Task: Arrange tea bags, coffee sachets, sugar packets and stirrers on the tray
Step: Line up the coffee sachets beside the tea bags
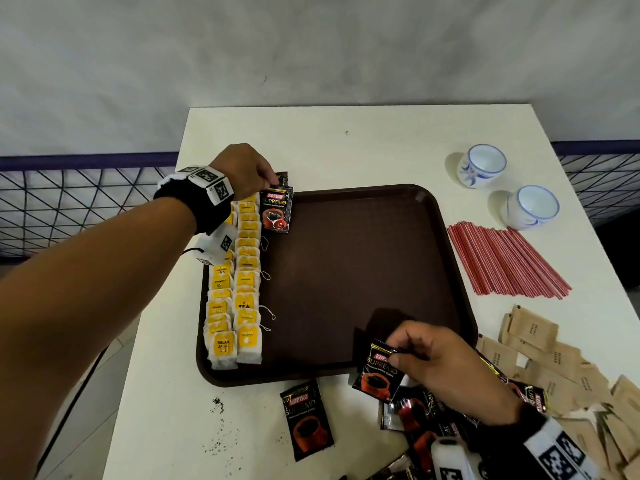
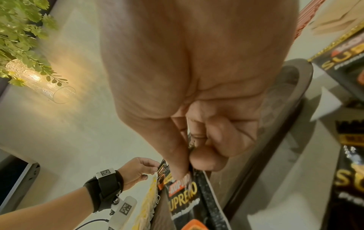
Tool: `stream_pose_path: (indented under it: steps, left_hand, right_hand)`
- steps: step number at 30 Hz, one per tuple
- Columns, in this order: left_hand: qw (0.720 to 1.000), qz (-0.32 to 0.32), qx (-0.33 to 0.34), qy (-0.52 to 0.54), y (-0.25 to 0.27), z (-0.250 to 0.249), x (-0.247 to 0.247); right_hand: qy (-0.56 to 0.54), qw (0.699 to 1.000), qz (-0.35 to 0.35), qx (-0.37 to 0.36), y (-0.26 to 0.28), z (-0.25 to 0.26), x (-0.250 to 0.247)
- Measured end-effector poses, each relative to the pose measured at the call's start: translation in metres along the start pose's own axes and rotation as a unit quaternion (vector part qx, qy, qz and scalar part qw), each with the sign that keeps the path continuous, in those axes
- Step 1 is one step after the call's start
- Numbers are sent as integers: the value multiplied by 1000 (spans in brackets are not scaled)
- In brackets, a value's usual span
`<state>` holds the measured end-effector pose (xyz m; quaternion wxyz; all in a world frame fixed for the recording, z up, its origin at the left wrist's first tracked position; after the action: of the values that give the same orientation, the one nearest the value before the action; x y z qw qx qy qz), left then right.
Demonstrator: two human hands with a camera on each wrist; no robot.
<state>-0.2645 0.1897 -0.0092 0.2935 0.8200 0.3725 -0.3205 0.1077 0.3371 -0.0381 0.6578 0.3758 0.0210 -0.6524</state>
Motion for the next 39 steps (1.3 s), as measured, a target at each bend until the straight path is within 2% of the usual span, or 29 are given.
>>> stream_pose_path:
  steps: [6, 13, 17, 19, 21, 23, 25, 27, 31, 35, 39]
  left_hand:
    - [1000, -6, 3, -17, 1, 2, 0]
    - [999, -19, 15, -37, 2, 5, -2]
    - [996, -25, 70, -43, 19, -13, -1]
    - [993, 40, 112, 4, 42, -36, 12]
    - [974, 157, 145, 71, 72, -60, 33]
    - [947, 267, 150, 99, 98, -78, 56]
    - [923, 339, 132, 123, 114, -85, 76]
    - [911, 360, 130, 151, 120, -88, 84]
    - [915, 355, 127, 147, 120, -84, 78]
    - [908, 377, 119, 141, 123, -83, 77]
    - [921, 349, 134, 113, 119, -81, 74]
  right_hand:
    - [-13, 1000, 20, 5, 1, 2, 1]
    - [-21, 1000, 8, 6, -2, 4, 0]
    - [-32, 999, -13, 2, -6, 11, -3]
    - [-37, 999, -28, -11, -10, 17, -8]
    - [-45, 998, -41, -21, -17, 24, -12]
    - [-41, 997, -54, -31, -24, 33, -16]
    - [-44, 996, -64, -44, -31, 43, -19]
    - [-49, 995, -72, -47, -35, 49, -21]
    - [-80, 993, -84, -27, -33, 50, -19]
    - [-83, 991, -98, -20, -30, 50, -15]
    - [-105, 990, -96, -25, -32, 59, -14]
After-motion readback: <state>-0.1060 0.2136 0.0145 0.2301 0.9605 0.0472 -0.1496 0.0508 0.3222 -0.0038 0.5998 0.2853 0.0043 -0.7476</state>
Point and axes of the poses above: each hand's wrist, its own y-axis away from the middle knuckle, its own x-axis out of the palm, z = x × y, the point moved 3 cm from there along -y, towards the middle knuckle, and after that the axes turned 14 degrees about y, right-handed, at the moved point
